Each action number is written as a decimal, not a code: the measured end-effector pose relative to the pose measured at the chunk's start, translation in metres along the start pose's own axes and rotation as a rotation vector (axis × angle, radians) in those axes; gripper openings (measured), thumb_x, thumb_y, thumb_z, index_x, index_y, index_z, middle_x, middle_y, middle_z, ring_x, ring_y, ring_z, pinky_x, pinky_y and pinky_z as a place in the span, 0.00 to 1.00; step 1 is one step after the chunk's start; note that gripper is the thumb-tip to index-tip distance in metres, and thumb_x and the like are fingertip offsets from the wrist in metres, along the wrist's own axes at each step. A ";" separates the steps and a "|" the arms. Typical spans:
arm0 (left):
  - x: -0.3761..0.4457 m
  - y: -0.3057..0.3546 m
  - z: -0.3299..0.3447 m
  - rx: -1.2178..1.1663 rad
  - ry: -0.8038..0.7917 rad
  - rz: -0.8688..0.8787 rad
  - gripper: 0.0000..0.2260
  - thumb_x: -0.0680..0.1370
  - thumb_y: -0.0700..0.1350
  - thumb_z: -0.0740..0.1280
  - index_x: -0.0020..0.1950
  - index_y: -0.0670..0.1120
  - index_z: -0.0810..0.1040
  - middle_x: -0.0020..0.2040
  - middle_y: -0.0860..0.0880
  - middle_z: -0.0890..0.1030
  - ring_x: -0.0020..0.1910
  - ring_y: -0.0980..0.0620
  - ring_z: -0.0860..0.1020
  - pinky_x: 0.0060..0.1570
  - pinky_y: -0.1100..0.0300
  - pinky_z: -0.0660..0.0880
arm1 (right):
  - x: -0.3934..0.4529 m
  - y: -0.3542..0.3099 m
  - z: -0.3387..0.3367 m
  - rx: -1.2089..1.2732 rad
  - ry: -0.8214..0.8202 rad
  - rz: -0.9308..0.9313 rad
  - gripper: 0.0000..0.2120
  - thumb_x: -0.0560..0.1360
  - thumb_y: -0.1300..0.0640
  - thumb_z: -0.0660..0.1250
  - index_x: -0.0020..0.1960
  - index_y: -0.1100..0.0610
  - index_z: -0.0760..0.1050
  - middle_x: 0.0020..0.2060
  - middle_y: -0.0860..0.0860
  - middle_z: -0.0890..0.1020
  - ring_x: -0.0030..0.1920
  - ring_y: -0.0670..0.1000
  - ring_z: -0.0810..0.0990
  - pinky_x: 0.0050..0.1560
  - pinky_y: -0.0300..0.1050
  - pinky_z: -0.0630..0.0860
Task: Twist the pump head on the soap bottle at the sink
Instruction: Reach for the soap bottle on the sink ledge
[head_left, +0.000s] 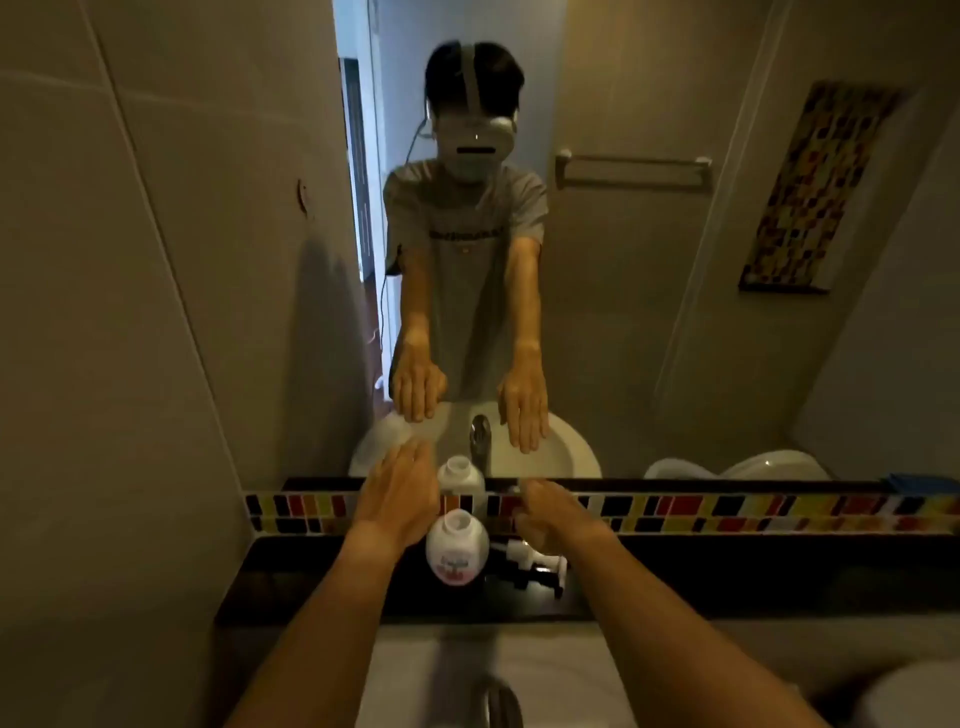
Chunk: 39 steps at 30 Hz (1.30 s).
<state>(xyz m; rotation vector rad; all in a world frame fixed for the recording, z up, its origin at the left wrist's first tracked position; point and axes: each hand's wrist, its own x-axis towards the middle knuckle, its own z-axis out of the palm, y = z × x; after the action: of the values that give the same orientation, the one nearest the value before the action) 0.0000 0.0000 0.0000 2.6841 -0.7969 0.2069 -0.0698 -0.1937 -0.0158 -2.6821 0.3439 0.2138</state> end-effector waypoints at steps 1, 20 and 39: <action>-0.002 -0.002 0.010 0.011 -0.075 -0.018 0.23 0.79 0.47 0.51 0.72 0.40 0.64 0.73 0.40 0.68 0.70 0.42 0.68 0.69 0.50 0.64 | -0.001 0.005 0.007 -0.006 -0.005 0.023 0.20 0.77 0.56 0.65 0.68 0.58 0.71 0.65 0.59 0.78 0.64 0.60 0.77 0.65 0.55 0.75; -0.028 -0.014 0.140 -0.738 -0.197 -0.378 0.32 0.63 0.50 0.81 0.61 0.51 0.69 0.56 0.53 0.75 0.55 0.52 0.77 0.47 0.61 0.77 | 0.016 0.065 0.128 -0.157 0.094 0.116 0.27 0.77 0.54 0.68 0.74 0.53 0.65 0.69 0.54 0.74 0.69 0.55 0.72 0.71 0.51 0.66; -0.086 -0.011 0.037 -0.245 -0.182 -0.019 0.30 0.66 0.49 0.77 0.65 0.54 0.69 0.64 0.49 0.65 0.61 0.47 0.72 0.62 0.52 0.75 | -0.079 0.022 0.053 -0.146 0.088 -0.137 0.27 0.75 0.49 0.70 0.72 0.50 0.70 0.65 0.53 0.78 0.65 0.55 0.76 0.68 0.51 0.71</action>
<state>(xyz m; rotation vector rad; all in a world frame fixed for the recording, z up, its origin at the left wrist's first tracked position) -0.0637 0.0382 -0.0575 2.5012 -0.7917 -0.1347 -0.1568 -0.1738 -0.0563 -2.8515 0.1763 0.0824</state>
